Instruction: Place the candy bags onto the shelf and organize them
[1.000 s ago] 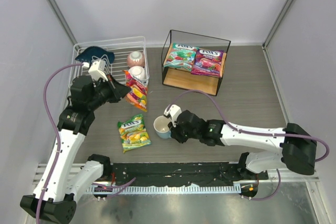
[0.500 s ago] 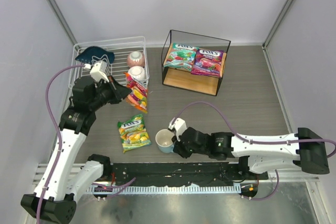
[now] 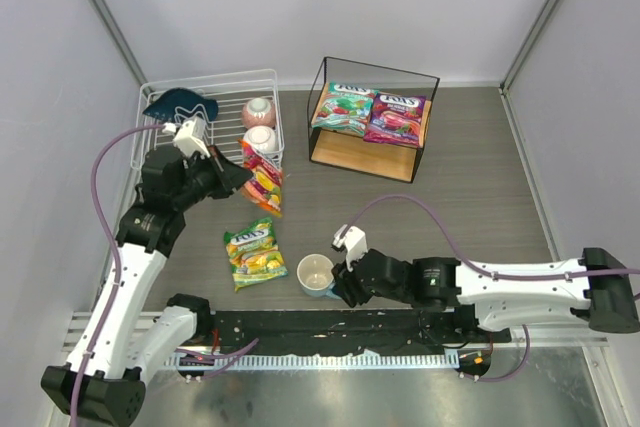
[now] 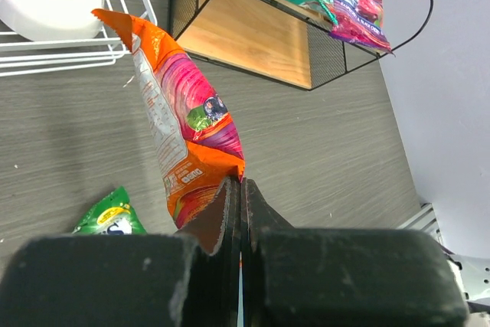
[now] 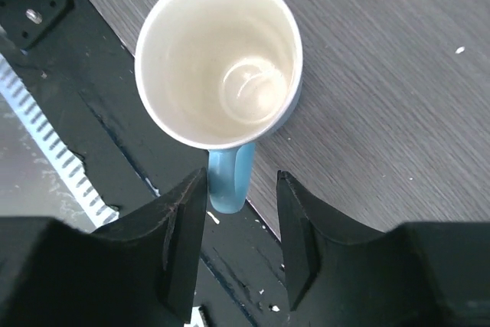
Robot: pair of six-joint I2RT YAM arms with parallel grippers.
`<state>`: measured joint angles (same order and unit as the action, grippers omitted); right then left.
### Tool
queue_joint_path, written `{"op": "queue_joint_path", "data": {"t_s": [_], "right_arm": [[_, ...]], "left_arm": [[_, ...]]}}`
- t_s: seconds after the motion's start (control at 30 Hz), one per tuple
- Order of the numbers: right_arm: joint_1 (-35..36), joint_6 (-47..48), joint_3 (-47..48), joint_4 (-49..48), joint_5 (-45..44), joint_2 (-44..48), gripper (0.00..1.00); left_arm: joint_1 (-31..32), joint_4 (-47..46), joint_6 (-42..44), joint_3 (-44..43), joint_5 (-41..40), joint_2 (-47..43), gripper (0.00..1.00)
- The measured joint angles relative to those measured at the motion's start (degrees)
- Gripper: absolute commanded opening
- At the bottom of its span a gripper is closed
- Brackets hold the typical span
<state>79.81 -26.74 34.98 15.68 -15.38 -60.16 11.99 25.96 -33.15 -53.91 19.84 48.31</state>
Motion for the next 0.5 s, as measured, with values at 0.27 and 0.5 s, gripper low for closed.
{"op": "queue_joint_path", "data": {"t_s": [0.27, 0.5], "right_arm": [[0.0, -0.5, 0.2, 0.7, -5.2, 10.2, 0.53], [0.0, -3.0, 0.4, 1.7, -18.2, 16.9, 0.62]], "left_arm": [[0.0, -5.7, -2.6, 3.0, 2.3, 2.4, 0.0], [0.4, -22.1, -9.4, 9.6, 6.1, 11.7, 0.0]]}}
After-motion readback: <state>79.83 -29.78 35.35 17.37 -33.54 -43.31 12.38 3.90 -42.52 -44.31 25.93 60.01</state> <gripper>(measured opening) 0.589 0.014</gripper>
